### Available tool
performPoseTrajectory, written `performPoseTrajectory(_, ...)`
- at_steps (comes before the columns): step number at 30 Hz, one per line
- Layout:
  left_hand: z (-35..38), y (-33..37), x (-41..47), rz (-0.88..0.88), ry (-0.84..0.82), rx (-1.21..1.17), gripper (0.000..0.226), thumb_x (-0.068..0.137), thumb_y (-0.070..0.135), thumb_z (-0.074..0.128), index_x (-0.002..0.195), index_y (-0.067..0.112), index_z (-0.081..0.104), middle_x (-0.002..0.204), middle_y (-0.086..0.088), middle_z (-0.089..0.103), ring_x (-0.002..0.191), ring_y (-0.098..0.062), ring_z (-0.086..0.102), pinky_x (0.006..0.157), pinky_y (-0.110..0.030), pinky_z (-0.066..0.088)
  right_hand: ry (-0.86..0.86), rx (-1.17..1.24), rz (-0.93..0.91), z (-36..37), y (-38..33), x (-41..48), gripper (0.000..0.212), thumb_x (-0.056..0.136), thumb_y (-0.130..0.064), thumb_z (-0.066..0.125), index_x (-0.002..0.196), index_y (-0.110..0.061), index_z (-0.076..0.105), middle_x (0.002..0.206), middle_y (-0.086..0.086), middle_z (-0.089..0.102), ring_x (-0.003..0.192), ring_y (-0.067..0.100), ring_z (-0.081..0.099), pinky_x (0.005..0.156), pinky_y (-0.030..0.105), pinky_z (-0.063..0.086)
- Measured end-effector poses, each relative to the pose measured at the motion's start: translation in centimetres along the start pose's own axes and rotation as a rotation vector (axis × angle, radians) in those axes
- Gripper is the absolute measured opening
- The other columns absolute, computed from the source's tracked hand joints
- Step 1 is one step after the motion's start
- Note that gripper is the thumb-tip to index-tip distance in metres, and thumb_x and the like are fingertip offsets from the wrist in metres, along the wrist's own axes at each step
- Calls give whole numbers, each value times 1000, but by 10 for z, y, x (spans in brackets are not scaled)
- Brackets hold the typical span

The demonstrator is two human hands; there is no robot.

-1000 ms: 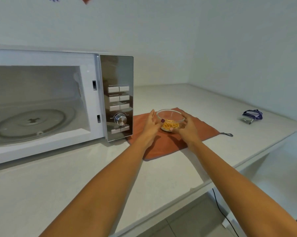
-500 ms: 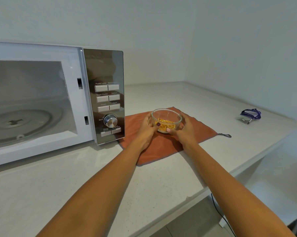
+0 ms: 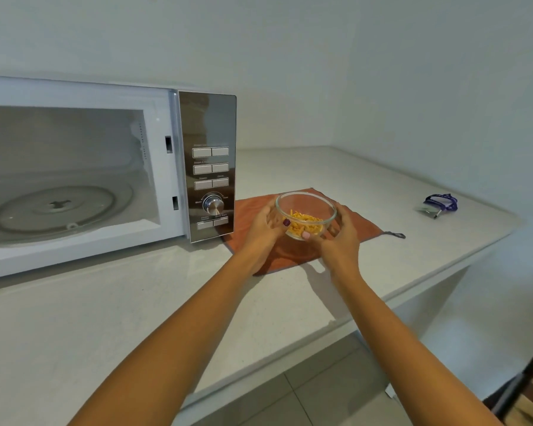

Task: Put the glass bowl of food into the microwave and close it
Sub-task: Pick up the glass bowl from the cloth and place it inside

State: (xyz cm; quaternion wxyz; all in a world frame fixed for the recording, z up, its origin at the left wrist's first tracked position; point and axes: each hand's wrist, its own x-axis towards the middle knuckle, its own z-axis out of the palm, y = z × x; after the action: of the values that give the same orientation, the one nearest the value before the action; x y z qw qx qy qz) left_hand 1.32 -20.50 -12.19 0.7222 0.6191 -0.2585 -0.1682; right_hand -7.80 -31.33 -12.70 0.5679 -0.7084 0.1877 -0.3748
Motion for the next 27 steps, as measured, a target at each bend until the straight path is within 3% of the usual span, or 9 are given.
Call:
performPoseTrajectory(4, -17, 14, -39, 41, -9, 12, 66, 88, 1, 62, 146, 12, 34, 147, -7, 47, 136, -18, 46, 113, -37, 40, -13, 49, -37, 6, -17, -37, 100, 61, -2, 87, 146, -20, 37, 141, 4, 54, 116, 12, 53, 91, 21, 50)
performPoseTrajectory(7, -36, 25, -66, 73, -8, 23, 66, 87, 2, 63, 146, 13, 35, 146, -6, 49, 135, -17, 47, 112, -35, 41, -45, 89, -63, 17, -26, -61, 100, 62, -2, 86, 147, -22, 36, 133, -3, 55, 116, 11, 54, 78, 1, 49)
performPoseTrajectory(9, -50, 33, -83, 92, 18, 41, 65, 89, 7, 63, 146, 17, 34, 147, -3, 48, 134, -15, 48, 110, -33, 43, -79, 119, -75, 27, -32, -75, 100, 63, 0, 86, 147, -22, 36, 126, -8, 54, 113, 9, 55, 74, -3, 47)
performPoseTrajectory(12, -75, 42, -109, 126, 99, 86, 64, 90, 16, 62, 147, 22, 35, 148, -1, 48, 134, -15, 48, 109, -35, 44, -159, 175, -77, 47, -44, -91, 100, 62, 3, 85, 147, -21, 37, 126, -9, 56, 107, 0, 59, 80, 0, 49)
performPoseTrajectory(16, -106, 51, -136, 184, 223, 143, 59, 91, 19, 61, 145, 25, 38, 144, 9, 49, 127, -7, 50, 88, -12, 50, -242, 199, -79, 79, -57, -107, 97, 61, 0, 87, 143, -25, 41, 113, -24, 57, 95, -17, 57, 75, 0, 48)
performPoseTrajectory(19, -130, 57, -152, 191, 315, 164, 58, 92, 17, 60, 145, 25, 38, 140, 10, 49, 121, -4, 50, 72, 0, 49, -304, 208, -83, 104, -63, -117, 97, 61, 3, 86, 144, -22, 40, 119, -15, 62, 109, 2, 63, 90, 15, 52)
performPoseTrajectory(22, -153, 64, -167, 198, 382, 170, 59, 92, 13, 59, 146, 22, 37, 131, 13, 52, 115, 0, 54, 73, -2, 50, -367, 241, -88, 131, -70, -129, 102, 63, 4, 84, 149, -18, 34, 138, 2, 58, 122, 17, 59, 98, 24, 53)
performPoseTrajectory(25, -172, 69, -177, 192, 444, 193, 59, 92, 15, 60, 145, 23, 38, 132, 13, 53, 118, -2, 55, 80, -6, 52, -424, 264, -74, 155, -73, -134, 102, 64, 3, 84, 149, -18, 33, 132, -8, 54, 117, 11, 57, 80, 4, 51)
performPoseTrajectory(27, -188, 72, -180, 185, 491, 188, 57, 91, 15, 61, 144, 24, 40, 140, 7, 52, 127, -11, 52, 91, -17, 53, -469, 274, -66, 175, -77, -135, 100, 65, 3, 84, 149, -18, 34, 128, -13, 52, 117, 9, 55, 75, 2, 50)
